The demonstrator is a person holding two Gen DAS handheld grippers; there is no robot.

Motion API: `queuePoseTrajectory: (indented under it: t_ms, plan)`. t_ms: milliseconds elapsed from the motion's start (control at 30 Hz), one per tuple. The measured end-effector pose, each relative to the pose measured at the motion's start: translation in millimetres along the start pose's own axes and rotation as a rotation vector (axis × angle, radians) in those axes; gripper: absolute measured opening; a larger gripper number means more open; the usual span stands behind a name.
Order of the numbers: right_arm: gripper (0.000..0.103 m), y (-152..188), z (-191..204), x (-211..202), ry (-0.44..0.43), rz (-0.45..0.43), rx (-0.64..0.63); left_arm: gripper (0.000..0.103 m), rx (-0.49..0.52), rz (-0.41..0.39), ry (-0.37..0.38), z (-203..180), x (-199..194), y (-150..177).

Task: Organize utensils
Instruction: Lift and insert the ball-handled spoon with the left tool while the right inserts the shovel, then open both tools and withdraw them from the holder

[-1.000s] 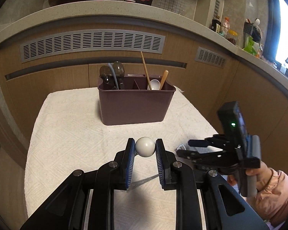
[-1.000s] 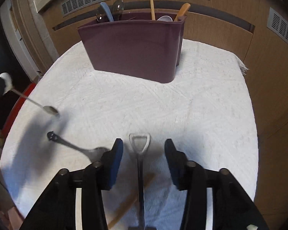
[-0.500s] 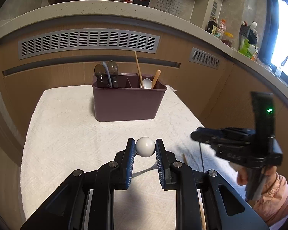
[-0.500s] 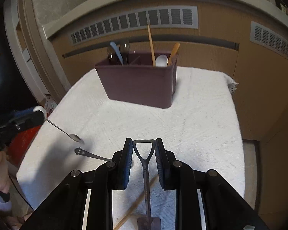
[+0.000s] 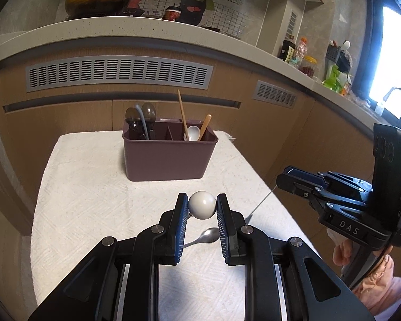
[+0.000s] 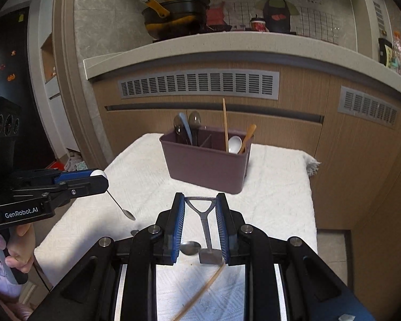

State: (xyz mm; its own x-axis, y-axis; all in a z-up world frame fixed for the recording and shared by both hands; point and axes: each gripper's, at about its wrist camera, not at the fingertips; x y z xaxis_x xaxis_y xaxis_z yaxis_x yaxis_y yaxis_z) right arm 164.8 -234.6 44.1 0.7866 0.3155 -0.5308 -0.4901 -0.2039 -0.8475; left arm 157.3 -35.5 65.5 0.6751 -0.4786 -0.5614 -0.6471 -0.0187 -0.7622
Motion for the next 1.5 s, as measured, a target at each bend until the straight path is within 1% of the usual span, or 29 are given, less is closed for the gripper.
queuePoseTrajectory:
  t_ms: [100,200,300,400,467,533,633,700,800,867,967,1067,1167,1233,1267,1300,1333,1367,1467,1500]
  plan:
    - [0.021,-7.8,2.5,-5.3,0.008,-0.025,-0.014,0.023,-0.026,0.009,0.044,3.5,-3.1,-11.7]
    - [0.021,-19.0,3.4,-7.4,0.006,-0.051,-0.019,0.023,-0.055,0.009,0.066,6.9,-5.2,-28.0]
    - [0.021,-37.8,0.7,-10.1,0.009,-0.086,-0.024,0.023,-0.07,-0.006,0.086,7.5,-9.7,-51.7]
    - [0.021,-71.5,-8.2,-18.6,0.026,-0.157,-0.02,0.023,-0.08,-0.045,0.124,6.1,-15.0,-89.3]
    - [0.021,-95.4,-16.3,-21.4,0.038,-0.201,-0.004,0.023,-0.088,-0.076,0.138,5.9,-16.8,-110.0]
    - [0.021,-118.5,-25.8,-20.7,0.046,-0.236,0.018,0.023,-0.078,-0.114,0.172,4.7,-18.4,-130.3]
    - [0.021,-146.6,-35.5,-7.2,0.069,-0.251,0.022,0.023,-0.056,-0.189,0.176,4.6,-14.5,-154.6]
    - [0.021,-159.3,-38.8,7.4,0.092,-0.242,0.018,0.023,-0.063,-0.202,0.183,10.5,-1.6,-168.1]
    - [0.021,-170.9,-45.1,33.1,0.097,-0.22,0.035,0.023,-0.1,-0.174,0.198,21.6,22.9,-180.0]
    - [0.021,-173.3,-49.1,51.0,0.094,-0.197,0.049,0.023,-0.119,-0.16,0.195,31.6,40.4,-183.9]
    - [0.022,-171.0,-52.8,76.7,0.097,-0.17,0.065,0.023,-0.148,-0.14,0.188,46.2,65.9,-182.6]
    - [0.022,-164.9,-55.1,105.6,0.071,-0.111,0.08,0.023,-0.185,-0.085,0.19,60.9,94.1,-179.1]
    - [0.022,-156.0,-56.9,129.8,0.072,-0.061,0.083,0.023,-0.213,-0.035,0.18,73.1,119.7,-173.7]
    - [0.022,-148.8,-57.1,144.9,0.061,-0.02,0.084,0.027,-0.222,0.0,0.168,79.3,135.2,-167.5]
    - [0.022,-145.3,-56.5,153.7,0.055,0.016,0.078,0.028,-0.229,0.023,0.171,82.7,143.6,-163.8]
    - [0.024,-141.4,-55.5,161.1,0.055,0.047,0.067,0.03,-0.233,0.044,0.179,85.8,150.7,-160.9]
    - [0.03,-138.4,-54.8,168.1,0.06,0.076,0.054,0.03,-0.233,0.053,0.178,87.0,154.0,-158.1]
    - [0.032,-135.5,-54.1,173.8,0.07,0.095,0.039,0.03,-0.226,0.06,0.164,88.2,156.7,-154.6]
    - [0.038,-129.3,-56.6,177.8,0.101,0.1,0.034,0.031,-0.198,0.057,0.13,87.2,154.2,-144.5]
    - [0.042,-127.4,-58.3,176.3,0.108,0.096,0.039,0.032,-0.189,0.055,0.127,86.2,151.6,-141.1]
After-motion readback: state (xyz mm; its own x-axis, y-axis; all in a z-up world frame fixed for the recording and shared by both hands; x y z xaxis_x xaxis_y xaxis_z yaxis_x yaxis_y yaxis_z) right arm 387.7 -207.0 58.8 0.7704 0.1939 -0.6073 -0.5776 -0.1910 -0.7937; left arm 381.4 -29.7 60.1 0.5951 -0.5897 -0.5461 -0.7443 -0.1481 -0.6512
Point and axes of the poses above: each gripper's, at about its wrist camera, not at the fingertips, and x roughly the way its jaws point, z to its left, y to its underside, and after that the axes turned 5 degrees about -x, right-handed
